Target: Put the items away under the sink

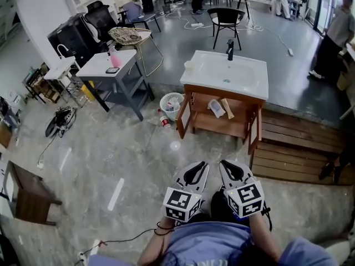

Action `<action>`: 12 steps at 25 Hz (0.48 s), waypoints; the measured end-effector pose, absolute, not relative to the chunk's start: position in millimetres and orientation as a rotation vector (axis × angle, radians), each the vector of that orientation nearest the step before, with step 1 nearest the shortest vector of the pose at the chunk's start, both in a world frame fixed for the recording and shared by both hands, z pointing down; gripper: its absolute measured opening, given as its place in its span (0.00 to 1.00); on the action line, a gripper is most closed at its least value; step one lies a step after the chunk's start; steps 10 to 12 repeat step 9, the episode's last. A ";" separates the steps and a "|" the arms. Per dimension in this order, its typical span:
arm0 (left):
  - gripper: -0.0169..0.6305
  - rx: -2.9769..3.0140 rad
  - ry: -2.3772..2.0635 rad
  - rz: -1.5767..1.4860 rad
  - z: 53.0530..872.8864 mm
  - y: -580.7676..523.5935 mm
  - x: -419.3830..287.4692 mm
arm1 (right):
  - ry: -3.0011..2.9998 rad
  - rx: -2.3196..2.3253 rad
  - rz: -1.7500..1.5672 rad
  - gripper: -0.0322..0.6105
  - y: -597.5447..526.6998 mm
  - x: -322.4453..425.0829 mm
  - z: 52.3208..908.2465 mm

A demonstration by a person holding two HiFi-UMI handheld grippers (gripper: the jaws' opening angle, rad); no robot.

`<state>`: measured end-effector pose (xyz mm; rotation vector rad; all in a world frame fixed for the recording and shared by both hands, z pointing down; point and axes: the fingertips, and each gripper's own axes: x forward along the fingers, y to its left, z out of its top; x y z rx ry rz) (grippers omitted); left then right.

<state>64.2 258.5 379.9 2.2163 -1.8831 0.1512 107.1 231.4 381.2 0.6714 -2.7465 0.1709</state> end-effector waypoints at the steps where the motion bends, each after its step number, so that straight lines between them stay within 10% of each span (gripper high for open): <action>1: 0.09 2.216 -1.885 0.151 379.5 259.1 63.9 | -2.747 0.674 0.171 0.09 231.2 107.3 380.6; 12: 0.09 2.231 -1.904 0.151 373.8 251.7 58.6 | -2.773 0.707 0.170 0.09 215.8 107.5 371.6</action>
